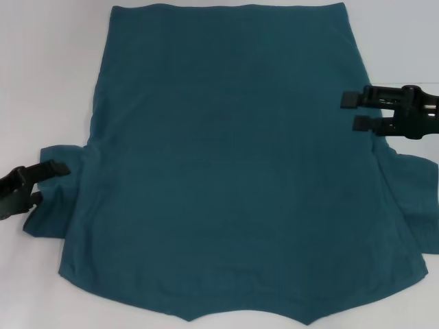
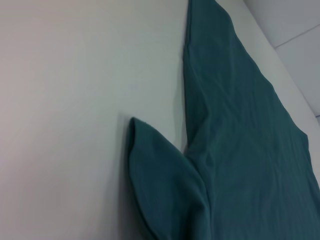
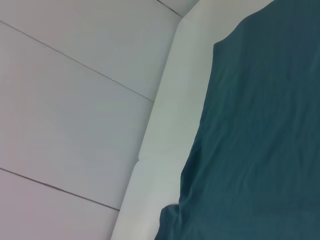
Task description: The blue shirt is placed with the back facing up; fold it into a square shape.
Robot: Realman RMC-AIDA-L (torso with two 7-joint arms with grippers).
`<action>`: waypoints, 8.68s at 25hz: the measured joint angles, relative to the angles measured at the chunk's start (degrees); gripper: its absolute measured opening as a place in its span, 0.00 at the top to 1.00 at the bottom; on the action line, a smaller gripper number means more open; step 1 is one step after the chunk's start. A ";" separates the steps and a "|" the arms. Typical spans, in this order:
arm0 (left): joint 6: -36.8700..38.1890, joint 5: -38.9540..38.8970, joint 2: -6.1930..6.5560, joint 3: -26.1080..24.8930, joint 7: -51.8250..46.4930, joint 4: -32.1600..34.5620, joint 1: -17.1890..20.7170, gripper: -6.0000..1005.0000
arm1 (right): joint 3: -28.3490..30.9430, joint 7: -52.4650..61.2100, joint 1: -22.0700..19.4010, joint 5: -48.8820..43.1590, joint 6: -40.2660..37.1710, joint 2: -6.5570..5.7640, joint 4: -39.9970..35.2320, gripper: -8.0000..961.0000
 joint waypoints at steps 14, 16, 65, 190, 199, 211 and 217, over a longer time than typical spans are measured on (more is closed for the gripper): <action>-2.56 0.73 -0.12 2.58 -0.64 -0.07 -0.24 0.13 | 0.45 0.00 -0.29 0.00 0.00 0.00 0.09 0.09; -2.67 0.92 -0.11 2.61 -1.08 -0.06 -0.32 0.16 | 0.49 0.00 -0.34 0.00 0.00 0.00 0.09 0.09; -3.44 15.31 0.64 9.79 2.17 12.43 -3.26 0.99 | 1.07 0.53 -0.73 -0.01 -0.44 -0.70 0.18 0.09; 23.83 -4.42 -5.37 10.02 29.43 7.40 -2.40 0.06 | 3.90 6.02 -8.69 -20.73 4.55 -5.27 -0.87 0.21; 23.64 -4.51 -5.37 10.02 29.26 7.17 -2.54 0.06 | 3.64 6.07 -7.55 -20.54 9.02 -3.77 0.61 0.21; 22.75 -4.50 -5.37 9.89 29.16 7.17 -2.08 0.06 | 3.53 6.14 -6.67 -20.73 9.09 -3.26 1.45 0.22; 22.74 -4.50 -5.37 9.84 29.19 7.17 -1.97 0.06 | 3.89 6.59 -7.21 -20.75 7.59 -3.82 0.75 0.22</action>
